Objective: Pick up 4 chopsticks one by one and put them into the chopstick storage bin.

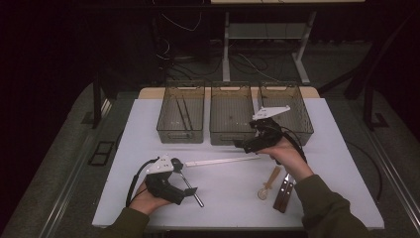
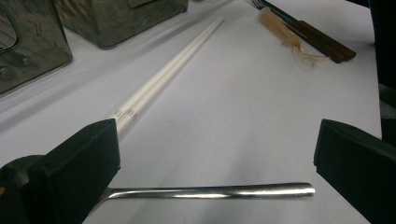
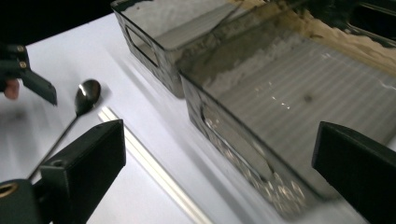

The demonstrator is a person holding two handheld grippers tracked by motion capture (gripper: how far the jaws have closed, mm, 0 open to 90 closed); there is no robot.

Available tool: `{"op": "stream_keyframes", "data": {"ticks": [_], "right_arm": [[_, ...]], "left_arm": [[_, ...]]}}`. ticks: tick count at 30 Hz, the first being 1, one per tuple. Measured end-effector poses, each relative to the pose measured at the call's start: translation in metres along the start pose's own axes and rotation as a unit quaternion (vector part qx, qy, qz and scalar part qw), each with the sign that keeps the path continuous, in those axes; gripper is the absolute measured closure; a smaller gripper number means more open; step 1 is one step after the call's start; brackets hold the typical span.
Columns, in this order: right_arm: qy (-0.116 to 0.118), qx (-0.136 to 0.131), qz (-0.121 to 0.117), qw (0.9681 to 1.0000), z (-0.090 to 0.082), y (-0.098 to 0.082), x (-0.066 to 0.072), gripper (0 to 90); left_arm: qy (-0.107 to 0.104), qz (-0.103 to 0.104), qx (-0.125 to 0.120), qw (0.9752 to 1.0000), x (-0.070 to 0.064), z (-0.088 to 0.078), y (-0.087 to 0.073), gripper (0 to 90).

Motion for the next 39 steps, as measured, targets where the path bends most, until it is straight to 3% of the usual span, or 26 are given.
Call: {"op": "stream_keyframes", "data": {"ticks": [6, 24, 30, 32, 39], "right_arm": [[-0.015, -0.018, 0.012, 0.9997, -0.017, -0.028, -0.001, 3.1], [-0.043, -0.028, 0.023, 0.9984, -0.064, -0.104, 0.009, 3.1], [-0.043, -0.028, 0.038, 0.998, -0.082, -0.123, 0.011, 3.1], [-0.041, -0.044, 0.047, 0.997, -0.087, -0.126, 0.012, 3.1], [-0.042, -0.046, 0.046, 0.997, -0.099, -0.14, 0.018, 3.1]], "left_arm": [[0.002, 0.001, 0.0, 1.0, 0.001, 0.0, 0.0, 0.0], [-0.001, -0.002, -0.008, 1.0, 0.001, -0.001, 0.002, 0.0], [0.005, 0.001, -0.004, 1.0, 0.0, -0.001, 0.002, 0.0], [0.007, 0.001, -0.004, 1.0, 0.0, -0.001, 0.002, 0.0], [0.013, 0.006, -0.004, 0.9999, 0.002, 0.0, 0.005, 0.2]]}}
Point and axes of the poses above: each handheld gripper's, and its own axes: z roughly forward along the jaws, y roughly out of its top, x roughly to its left, the point moved 8 cm from there along z, roughly forward along the jaws, and after that the axes turned 10 degrees about -z, right-handed, at the moved point
